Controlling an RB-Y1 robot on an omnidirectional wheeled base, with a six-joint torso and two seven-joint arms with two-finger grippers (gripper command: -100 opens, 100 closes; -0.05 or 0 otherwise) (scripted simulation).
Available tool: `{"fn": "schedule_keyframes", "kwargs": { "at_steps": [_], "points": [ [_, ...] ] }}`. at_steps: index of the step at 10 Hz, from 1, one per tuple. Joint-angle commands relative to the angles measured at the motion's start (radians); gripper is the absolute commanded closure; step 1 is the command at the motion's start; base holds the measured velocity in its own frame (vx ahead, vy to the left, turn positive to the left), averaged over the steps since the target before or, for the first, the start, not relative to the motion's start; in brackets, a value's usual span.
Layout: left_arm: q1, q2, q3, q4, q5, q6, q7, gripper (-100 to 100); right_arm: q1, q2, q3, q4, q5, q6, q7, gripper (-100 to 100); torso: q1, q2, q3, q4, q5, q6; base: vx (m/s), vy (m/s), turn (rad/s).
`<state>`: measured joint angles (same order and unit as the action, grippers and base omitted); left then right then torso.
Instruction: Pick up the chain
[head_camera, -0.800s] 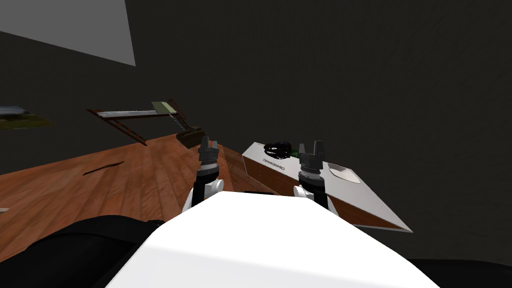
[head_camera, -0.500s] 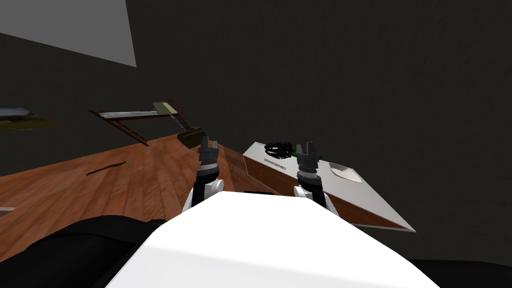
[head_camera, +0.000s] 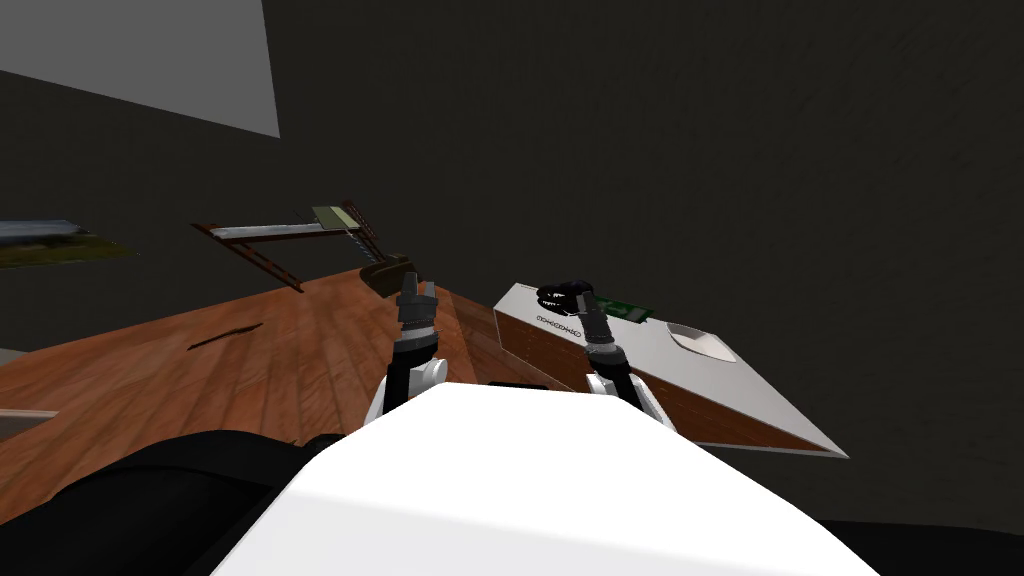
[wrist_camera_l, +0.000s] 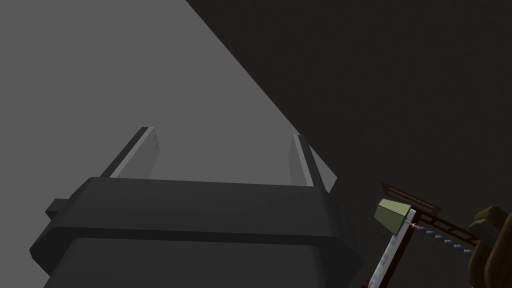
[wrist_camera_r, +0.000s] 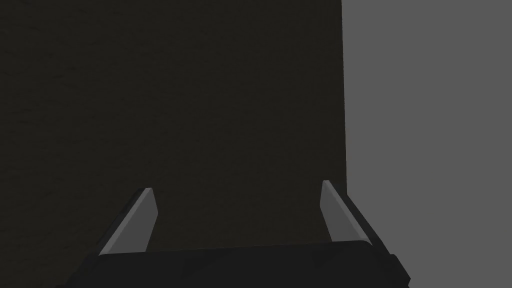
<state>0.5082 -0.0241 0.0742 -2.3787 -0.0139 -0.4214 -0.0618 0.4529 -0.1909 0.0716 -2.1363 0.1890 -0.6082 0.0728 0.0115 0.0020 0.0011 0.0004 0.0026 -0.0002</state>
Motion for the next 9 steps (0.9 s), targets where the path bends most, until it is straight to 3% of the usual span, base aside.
{"fn": "schedule_keyframes", "kwargs": {
  "at_steps": [1, 4, 7, 9],
  "points": [
    [0.000, 0.000, 0.000, 0.000, 0.000, 0.000, 0.000, 0, -0.010, -0.028, 0.000, 0.019, 0.006, 0.007, 0.013, -100, 0.000, 0.000, 0.000, 0.000, 0.000, 0.000, -0.024, 0.111, -0.004],
    [0.000, 0.000, 0.000, 0.000, 0.000, 0.000, 0.000, 0, -0.057, -0.124, 0.037, 0.118, 0.061, 0.028, 0.090, -100, -0.003, -0.001, 0.000, 0.000, -0.001, 0.000, -0.027, 0.131, 0.015],
    [0.000, 0.000, 0.000, 0.000, 0.000, 0.000, 0.000, 0, -0.074, -0.171, 0.052, 0.162, 0.081, 0.036, 0.117, -100, -0.004, -0.001, -0.001, 0.000, -0.001, 0.000, -0.012, 0.109, 0.005],
    [0.000, 0.000, 0.000, 0.000, 0.000, 0.000, 0.000, 0, -0.110, -0.242, 0.083, 0.227, 0.122, 0.056, 0.171, -100, -0.005, -0.002, -0.001, 0.000, -0.001, 0.000, -0.006, 0.130, 0.021]
  ]
}}
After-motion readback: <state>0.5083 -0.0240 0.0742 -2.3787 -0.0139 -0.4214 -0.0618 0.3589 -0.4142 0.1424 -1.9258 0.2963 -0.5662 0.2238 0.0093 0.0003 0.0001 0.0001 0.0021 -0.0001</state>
